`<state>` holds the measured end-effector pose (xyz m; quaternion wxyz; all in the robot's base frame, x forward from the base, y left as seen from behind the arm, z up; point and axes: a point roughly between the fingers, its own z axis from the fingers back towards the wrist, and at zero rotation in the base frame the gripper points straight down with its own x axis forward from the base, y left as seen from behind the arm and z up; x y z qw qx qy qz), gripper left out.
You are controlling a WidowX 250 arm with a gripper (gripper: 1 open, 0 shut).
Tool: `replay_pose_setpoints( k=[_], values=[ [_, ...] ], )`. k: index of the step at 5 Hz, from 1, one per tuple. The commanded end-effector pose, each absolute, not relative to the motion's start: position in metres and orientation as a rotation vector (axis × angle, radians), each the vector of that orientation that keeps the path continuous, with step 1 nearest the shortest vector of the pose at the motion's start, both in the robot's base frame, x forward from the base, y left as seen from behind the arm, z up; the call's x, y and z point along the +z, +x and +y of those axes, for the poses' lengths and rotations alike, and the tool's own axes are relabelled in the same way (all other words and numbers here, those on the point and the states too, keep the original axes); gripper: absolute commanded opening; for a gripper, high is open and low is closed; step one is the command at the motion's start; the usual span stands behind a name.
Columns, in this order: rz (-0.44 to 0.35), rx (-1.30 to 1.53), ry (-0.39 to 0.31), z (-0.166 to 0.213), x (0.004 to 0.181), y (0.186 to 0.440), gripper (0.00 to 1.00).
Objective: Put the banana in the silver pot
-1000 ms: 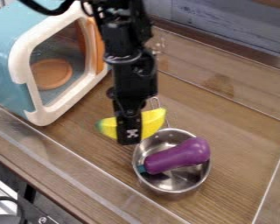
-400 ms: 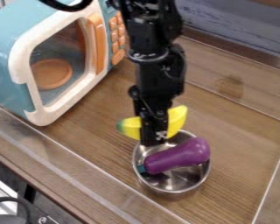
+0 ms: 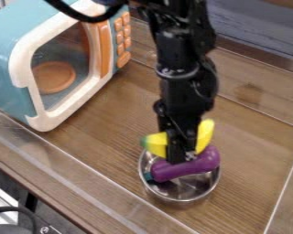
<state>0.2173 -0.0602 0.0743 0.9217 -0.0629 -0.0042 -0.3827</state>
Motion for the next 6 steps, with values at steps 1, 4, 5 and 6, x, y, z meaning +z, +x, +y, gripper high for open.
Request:
replay_pose_setpoints(
  k=[1,4,5,6],
  values=[
    [-0.032,-0.762,-0.124,-0.068,0.096,0.225,0.00],
    [-0.019,-0.815,-0.109,-0.080,0.083,0.212,1.00],
    [-0.003,-0.852,-0.104,-0.082,0.069,0.216,1.00],
    [0.003,-0.878,-0.109,-0.080,0.068,0.220,1.00]
  ],
)
